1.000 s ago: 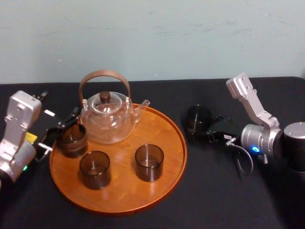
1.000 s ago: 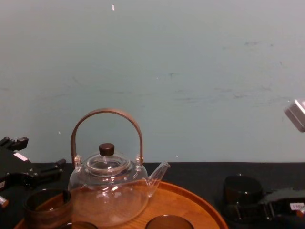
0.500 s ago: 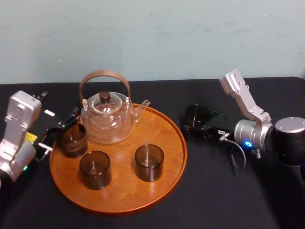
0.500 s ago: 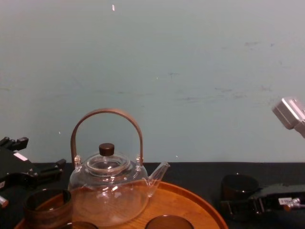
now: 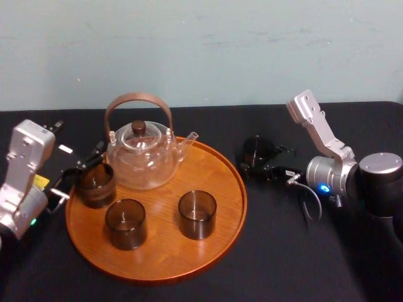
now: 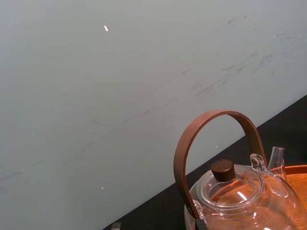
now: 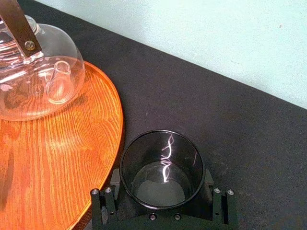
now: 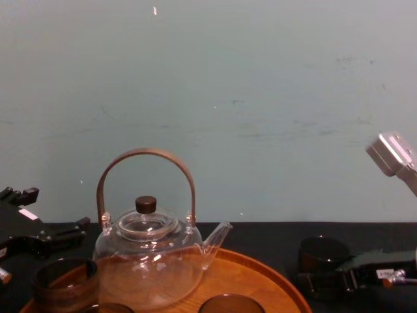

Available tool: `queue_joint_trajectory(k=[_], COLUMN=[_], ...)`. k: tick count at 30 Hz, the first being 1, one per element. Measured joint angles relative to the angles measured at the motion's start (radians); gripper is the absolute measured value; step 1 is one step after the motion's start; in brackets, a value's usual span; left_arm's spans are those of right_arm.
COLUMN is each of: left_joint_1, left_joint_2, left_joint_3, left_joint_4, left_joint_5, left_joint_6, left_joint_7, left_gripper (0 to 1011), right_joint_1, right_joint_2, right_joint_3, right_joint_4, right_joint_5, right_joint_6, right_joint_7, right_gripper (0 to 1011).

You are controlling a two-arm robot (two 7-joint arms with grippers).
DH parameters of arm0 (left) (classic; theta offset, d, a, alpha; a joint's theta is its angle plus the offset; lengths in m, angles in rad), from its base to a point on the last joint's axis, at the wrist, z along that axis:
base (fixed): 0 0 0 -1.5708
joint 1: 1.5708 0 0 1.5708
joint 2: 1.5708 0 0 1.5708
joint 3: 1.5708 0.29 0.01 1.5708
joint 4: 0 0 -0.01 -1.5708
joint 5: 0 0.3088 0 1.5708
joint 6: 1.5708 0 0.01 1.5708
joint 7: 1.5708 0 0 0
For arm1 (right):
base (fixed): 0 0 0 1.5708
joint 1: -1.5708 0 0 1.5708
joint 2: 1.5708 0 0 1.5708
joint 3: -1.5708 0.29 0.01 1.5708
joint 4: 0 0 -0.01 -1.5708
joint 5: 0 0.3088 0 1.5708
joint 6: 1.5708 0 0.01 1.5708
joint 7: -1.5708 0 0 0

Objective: Pick up the glass from the table and place it on the tray.

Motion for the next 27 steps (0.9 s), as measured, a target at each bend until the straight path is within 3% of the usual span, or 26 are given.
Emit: queue_joint_trajectory(k=[8, 27], left_joint_1=[0.000, 0.000], left_joint_2=[0.000, 0.000], left_joint_3=[0.000, 0.000], left_joint_4=[0.000, 0.000], left_joint_5=[0.000, 0.000], left_joint_6=[0.000, 0.000], left_joint_7=[0.000, 0.000], left_gripper=[1001, 1001], right_joint_1=[0.000, -0.001], right_joint_2=[0.001, 0.002], right_joint_3=[0.000, 0.001], right_joint_4=[0.000, -0.001], right_joint_5=[0.003, 0.006], right_joint_6=[0.000, 0.000], right_joint_7=[0.000, 0.002], right_gripper=[907, 904])
